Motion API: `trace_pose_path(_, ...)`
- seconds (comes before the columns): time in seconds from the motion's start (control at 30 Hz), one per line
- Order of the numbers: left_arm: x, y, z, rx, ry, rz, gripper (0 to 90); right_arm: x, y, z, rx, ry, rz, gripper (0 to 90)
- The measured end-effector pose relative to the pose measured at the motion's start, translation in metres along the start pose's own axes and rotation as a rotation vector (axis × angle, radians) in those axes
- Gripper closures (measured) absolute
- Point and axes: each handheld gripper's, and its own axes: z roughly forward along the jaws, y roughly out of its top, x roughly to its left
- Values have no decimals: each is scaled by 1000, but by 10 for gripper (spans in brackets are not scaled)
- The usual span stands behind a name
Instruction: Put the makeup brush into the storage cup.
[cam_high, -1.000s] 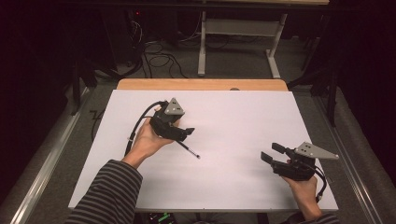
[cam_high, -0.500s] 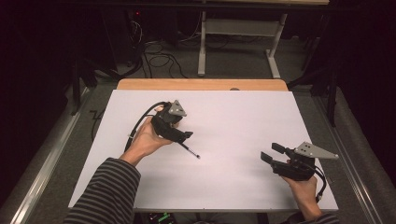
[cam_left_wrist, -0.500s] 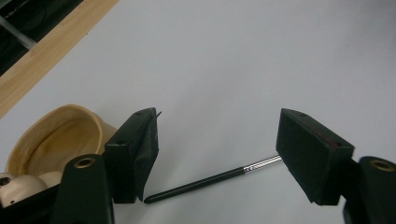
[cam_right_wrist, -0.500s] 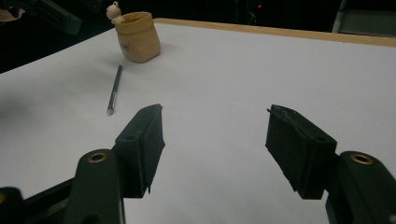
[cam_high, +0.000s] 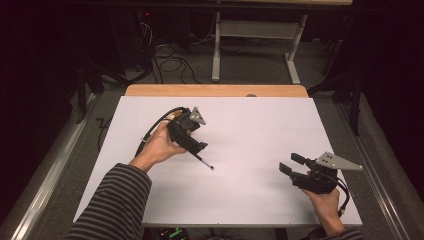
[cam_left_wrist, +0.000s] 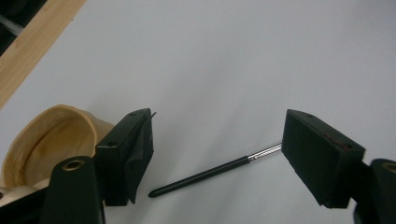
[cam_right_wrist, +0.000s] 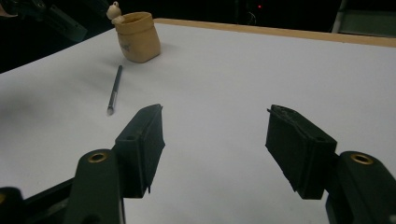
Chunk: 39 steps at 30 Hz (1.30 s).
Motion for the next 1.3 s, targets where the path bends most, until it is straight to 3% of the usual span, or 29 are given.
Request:
trace_pose_path(0.4,4,2,11,88,-44,30,257,-1,0,0,-2,-1,2,378)
trace_pose_path(0.67,5,4,19,175,-69,69,249,-1,0,0,-1,0,3,378)
trace_pose_path(1.0,3,4,27,206,-89,86,242,-1,0,0,-1,1,3,378)
trace_pose_path(1.3,1,2,39,268,-108,101,242,-1,0,0,0,6,4,378)
